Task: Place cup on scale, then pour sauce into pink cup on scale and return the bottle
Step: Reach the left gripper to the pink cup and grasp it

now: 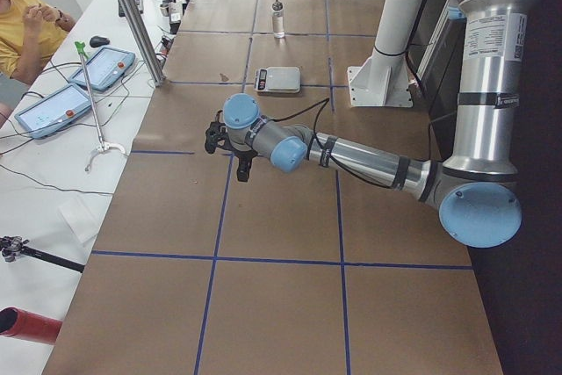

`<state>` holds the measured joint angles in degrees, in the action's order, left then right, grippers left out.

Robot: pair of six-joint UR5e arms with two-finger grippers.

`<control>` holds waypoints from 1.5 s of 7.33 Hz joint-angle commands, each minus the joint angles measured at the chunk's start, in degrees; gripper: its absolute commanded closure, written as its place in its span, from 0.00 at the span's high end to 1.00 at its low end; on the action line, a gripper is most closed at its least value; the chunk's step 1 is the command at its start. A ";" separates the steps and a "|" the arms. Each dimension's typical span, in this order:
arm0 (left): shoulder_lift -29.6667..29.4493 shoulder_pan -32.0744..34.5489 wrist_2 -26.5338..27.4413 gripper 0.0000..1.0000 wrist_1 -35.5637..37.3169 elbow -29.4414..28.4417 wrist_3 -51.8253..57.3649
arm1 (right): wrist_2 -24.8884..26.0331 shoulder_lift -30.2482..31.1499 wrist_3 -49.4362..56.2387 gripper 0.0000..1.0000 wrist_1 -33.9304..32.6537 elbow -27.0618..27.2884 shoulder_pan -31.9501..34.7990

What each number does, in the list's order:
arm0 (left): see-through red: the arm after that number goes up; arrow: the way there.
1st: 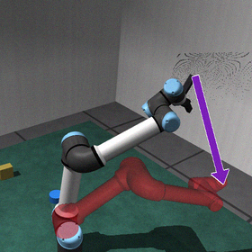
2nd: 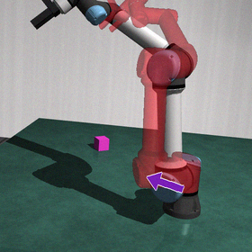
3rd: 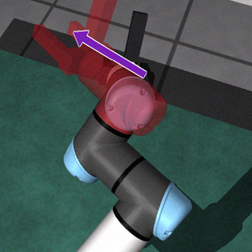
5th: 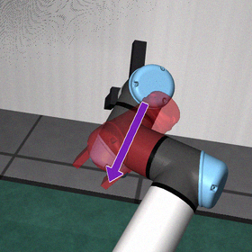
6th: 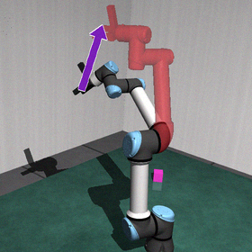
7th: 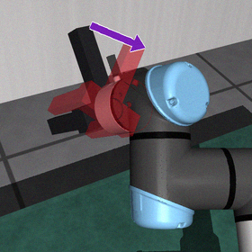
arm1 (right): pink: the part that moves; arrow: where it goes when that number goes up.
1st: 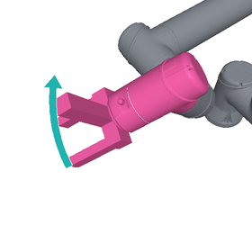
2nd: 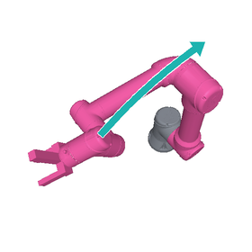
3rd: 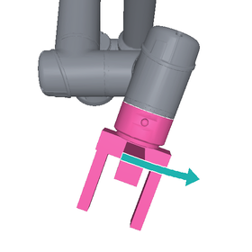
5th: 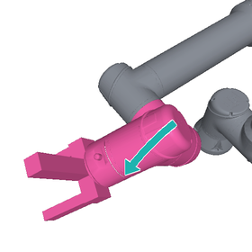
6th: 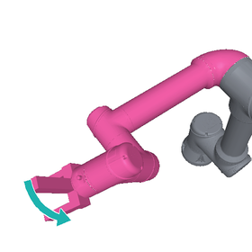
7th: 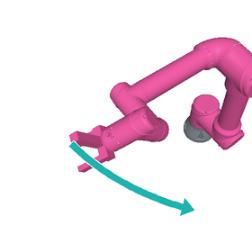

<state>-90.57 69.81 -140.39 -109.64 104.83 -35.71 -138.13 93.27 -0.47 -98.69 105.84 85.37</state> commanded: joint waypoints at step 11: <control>-5.67 -22.26 12.86 0.00 -1.01 -2.08 -20.89 | -2.58 0.07 -0.06 1.00 -0.10 -0.46 -0.21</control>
<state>-96.05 47.61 -127.59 -110.72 103.10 -56.57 -140.64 93.28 -0.52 -98.74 105.38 85.17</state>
